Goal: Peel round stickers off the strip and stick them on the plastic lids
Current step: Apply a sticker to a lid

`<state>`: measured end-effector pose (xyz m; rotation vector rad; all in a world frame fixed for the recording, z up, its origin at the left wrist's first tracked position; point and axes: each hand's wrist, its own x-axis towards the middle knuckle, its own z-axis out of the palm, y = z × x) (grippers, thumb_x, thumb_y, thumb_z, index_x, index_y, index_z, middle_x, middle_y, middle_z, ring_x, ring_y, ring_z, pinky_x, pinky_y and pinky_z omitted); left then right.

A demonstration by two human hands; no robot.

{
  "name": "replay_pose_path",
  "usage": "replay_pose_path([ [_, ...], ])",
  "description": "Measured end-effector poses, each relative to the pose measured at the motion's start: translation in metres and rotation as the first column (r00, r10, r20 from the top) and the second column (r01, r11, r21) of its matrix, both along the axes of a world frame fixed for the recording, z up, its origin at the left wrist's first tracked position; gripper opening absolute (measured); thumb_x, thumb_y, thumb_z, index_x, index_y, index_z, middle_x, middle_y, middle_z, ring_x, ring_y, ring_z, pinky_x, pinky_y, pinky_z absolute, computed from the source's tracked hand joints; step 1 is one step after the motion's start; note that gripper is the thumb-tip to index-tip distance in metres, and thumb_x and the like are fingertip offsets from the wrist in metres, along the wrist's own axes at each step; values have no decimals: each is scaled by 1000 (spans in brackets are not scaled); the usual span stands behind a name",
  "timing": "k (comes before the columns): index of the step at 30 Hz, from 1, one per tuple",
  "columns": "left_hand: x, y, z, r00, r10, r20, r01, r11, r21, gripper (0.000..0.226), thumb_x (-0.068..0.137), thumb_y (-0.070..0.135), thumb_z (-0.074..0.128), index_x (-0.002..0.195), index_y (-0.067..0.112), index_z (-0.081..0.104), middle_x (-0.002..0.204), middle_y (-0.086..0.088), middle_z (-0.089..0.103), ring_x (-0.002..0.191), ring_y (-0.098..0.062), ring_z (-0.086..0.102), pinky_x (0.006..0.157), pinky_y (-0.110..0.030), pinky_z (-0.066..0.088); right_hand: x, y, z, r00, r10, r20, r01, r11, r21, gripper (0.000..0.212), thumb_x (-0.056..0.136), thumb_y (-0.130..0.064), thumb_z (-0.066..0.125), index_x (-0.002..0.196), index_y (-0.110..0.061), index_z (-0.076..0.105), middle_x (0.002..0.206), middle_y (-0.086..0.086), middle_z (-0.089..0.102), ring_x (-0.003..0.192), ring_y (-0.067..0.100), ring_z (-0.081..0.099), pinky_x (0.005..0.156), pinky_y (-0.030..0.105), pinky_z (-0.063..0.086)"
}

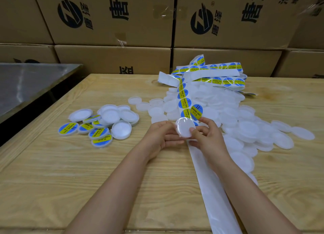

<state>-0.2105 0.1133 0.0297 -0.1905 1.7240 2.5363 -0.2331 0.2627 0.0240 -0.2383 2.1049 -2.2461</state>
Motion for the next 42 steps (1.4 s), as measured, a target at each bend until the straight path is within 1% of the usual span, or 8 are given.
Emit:
replay_pose_path([
  [5,1,0,2,998,-50,29,50,999,-12,23,97,14,46,107,1,63,89,-19,71,74,-26,71,62,-32,59,1,1,2,999,-5,-43,7,998,61,41,87,-5,63,120,-24,47,87,4,66,82,23,61,89,49,50],
  [8,1,1,0,998,-68,17,68,998,-2,26,98,10,44,112,-5,59,94,-20,69,77,-24,71,70,-32,60,1,2,5,998,-32,-52,33,999,26,36,88,-8,62,114,-30,50,85,4,69,84,21,64,86,45,53],
  [11,2,0,0,1000,-31,0,31,998,60,22,97,5,42,107,-6,58,97,-21,67,78,-24,71,72,-33,59,2,4,9,999,-30,15,32,994,-100,18,90,-18,61,103,-28,55,77,-3,72,76,14,70,77,36,54],
  [14,1,-1,-1,1000,-13,-13,14,996,92,21,97,2,41,105,-5,59,98,-18,68,80,-22,71,72,-33,59,3,5,11,997,-34,74,46,986,-160,6,91,-22,59,94,-17,60,83,-2,71,74,11,70,79,36,53],
  [24,1,-2,-1,998,-50,-25,51,997,51,23,97,1,40,99,-1,63,85,-11,73,79,-21,72,68,-32,60,2,5,8,996,6,93,-1,998,-55,20,90,-17,61,75,-4,66,74,0,72,72,8,69,76,28,54],
  [29,1,0,-2,996,-79,-37,81,995,57,23,97,4,41,101,3,63,89,-11,73,83,-21,72,69,-30,59,4,3,8,993,-27,111,33,998,-54,21,89,-16,62,72,-3,63,83,13,69,79,19,65,80,33,53],
  [37,0,0,-4,994,-99,-52,103,992,75,23,97,6,42,104,4,63,94,-11,73,88,-22,71,70,-30,59,4,2,10,994,-53,99,56,998,-30,22,88,-15,63,68,-5,63,76,9,69,77,18,65,83,38,53],
  [42,1,1,-4,994,-95,-50,99,993,71,23,97,6,42,105,3,63,93,-11,73,88,-22,71,71,-30,59,4,1,10,994,-65,93,66,998,1,22,88,-15,64,68,-5,62,84,19,67,81,24,60,89,47,50],
])
